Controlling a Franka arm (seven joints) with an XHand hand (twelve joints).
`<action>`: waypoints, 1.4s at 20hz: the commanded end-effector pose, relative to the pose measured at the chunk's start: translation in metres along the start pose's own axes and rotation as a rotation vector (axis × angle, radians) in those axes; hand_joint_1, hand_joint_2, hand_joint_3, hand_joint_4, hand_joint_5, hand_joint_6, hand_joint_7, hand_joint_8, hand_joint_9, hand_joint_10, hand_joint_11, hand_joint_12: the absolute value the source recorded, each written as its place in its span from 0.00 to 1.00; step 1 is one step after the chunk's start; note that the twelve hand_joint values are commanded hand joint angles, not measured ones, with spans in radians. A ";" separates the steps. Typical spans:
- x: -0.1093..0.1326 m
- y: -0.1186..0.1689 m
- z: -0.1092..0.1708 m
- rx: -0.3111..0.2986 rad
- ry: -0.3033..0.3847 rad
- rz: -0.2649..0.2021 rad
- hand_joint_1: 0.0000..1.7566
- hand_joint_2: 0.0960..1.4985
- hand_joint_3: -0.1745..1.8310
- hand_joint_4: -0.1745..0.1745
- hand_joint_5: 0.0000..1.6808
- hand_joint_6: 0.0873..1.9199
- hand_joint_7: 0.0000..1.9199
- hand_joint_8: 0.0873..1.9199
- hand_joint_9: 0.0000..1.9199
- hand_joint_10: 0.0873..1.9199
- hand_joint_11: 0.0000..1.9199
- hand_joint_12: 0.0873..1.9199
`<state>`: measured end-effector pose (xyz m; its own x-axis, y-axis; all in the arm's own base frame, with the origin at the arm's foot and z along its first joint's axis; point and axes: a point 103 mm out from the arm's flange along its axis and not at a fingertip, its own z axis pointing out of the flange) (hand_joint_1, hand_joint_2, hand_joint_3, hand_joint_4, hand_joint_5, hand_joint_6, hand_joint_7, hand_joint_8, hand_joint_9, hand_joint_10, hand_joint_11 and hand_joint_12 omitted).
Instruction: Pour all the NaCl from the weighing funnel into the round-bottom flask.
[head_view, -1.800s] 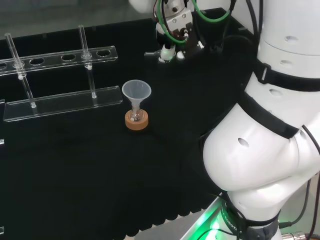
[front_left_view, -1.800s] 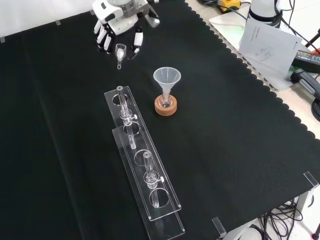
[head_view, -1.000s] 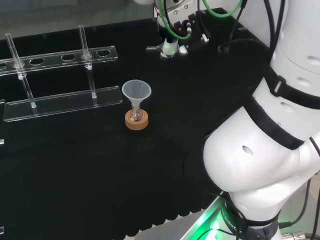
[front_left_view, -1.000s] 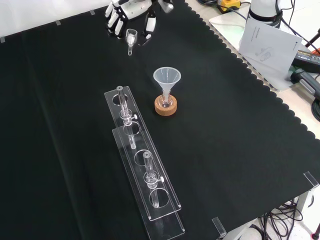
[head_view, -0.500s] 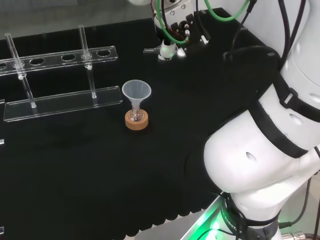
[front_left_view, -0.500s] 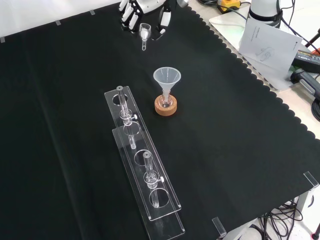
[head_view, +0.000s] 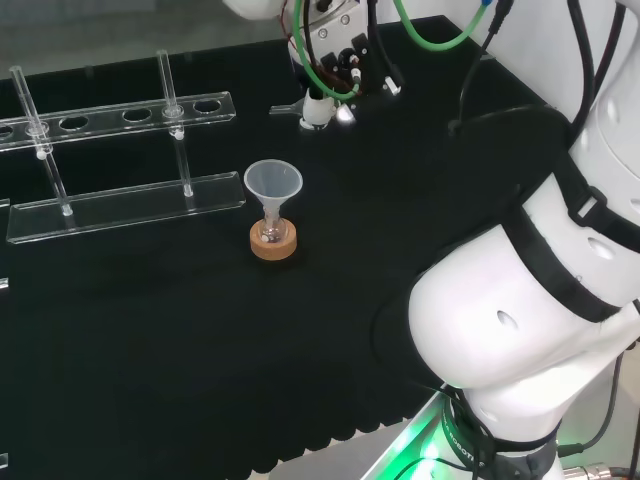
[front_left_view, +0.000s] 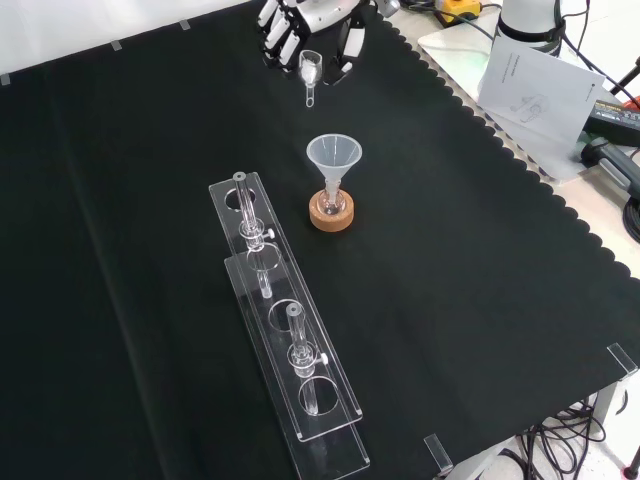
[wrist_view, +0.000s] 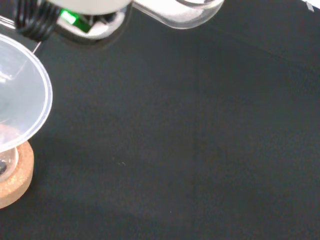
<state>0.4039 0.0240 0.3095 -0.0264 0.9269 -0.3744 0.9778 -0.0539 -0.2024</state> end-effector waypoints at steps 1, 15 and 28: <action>0.001 -0.002 -0.001 -0.006 -0.005 0.002 0.63 0.43 0.41 1.00 0.71 0.39 0.37 0.32 0.55 0.16 0.40 0.55; -0.002 -0.002 0.003 0.010 -0.001 -0.009 0.63 0.43 0.41 1.00 0.71 0.39 0.37 0.32 0.55 0.15 0.40 0.55; 0.014 -0.011 0.025 0.069 -0.113 -0.037 0.63 0.43 0.41 1.00 0.71 0.39 0.38 0.32 0.56 0.15 0.40 0.54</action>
<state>0.3905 0.0257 0.2880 -0.0692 0.9025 -0.4250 0.9646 -0.0481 -0.2592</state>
